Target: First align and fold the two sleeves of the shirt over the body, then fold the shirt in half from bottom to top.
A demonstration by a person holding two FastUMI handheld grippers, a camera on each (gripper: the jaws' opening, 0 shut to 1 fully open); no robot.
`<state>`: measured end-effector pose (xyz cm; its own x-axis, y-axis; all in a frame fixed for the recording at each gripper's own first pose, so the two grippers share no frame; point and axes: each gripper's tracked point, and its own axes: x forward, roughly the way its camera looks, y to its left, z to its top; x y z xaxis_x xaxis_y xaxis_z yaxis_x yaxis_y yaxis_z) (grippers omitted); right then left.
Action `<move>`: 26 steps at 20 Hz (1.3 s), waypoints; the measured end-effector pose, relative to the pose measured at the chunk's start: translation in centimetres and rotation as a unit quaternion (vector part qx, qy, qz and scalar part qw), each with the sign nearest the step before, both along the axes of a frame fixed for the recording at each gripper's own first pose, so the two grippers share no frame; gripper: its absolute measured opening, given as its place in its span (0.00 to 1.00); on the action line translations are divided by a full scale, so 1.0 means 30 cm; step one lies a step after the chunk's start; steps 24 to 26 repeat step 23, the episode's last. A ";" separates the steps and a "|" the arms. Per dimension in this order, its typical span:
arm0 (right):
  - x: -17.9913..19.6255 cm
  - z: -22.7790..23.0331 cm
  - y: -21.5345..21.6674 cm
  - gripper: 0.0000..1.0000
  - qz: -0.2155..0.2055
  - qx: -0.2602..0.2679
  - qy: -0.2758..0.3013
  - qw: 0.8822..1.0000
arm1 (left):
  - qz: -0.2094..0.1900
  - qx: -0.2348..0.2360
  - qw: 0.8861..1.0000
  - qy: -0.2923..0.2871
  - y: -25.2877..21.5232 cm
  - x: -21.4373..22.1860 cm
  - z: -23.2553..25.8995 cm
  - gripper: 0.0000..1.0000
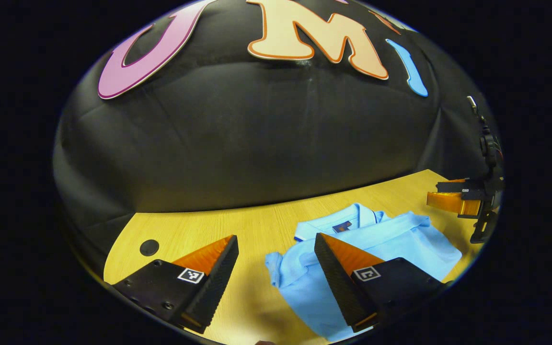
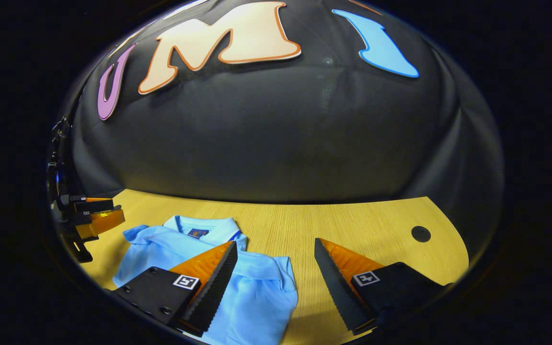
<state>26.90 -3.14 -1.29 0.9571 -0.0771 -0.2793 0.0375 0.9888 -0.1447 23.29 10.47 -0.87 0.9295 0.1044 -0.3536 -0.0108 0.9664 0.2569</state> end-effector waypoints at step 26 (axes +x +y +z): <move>-0.476 0.251 0.055 0.99 0.036 0.017 -0.143 0.989 | -0.093 0.013 0.990 -0.109 -0.320 -0.442 0.221 0.96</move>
